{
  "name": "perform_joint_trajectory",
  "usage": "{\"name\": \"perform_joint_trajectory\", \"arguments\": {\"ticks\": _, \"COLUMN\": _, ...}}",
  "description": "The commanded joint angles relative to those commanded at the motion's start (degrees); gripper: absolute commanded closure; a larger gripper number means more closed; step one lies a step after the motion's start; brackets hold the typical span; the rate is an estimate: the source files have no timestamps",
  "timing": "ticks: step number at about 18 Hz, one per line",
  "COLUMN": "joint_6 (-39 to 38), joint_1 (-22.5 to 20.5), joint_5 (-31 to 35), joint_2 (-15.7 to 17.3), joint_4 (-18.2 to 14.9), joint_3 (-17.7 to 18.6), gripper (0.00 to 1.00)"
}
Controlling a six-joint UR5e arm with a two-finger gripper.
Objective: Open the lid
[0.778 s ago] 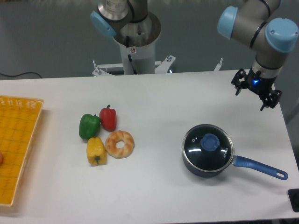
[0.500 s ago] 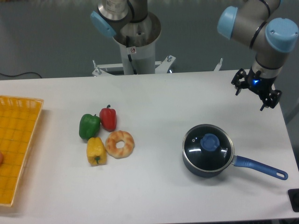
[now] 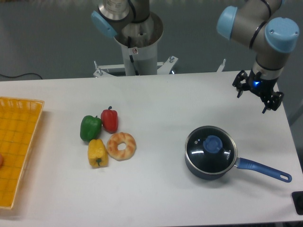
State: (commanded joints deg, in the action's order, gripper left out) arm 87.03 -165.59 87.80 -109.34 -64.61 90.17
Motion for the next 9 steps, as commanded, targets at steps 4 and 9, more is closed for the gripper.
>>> {"name": "perform_joint_trajectory", "arguments": {"ticks": 4, "joint_6": -8.7, "joint_1": 2.5, "joint_5": 0.0, "joint_2": -0.4, "joint_4": 2.5, "joint_3": 0.4, "gripper": 0.0}}
{"name": "perform_joint_trajectory", "arguments": {"ticks": 9, "joint_6": -12.2, "joint_1": 4.5, "joint_5": 0.6, "joint_2": -0.2, "joint_4": 7.1, "joint_3": 4.1, "gripper": 0.0}}
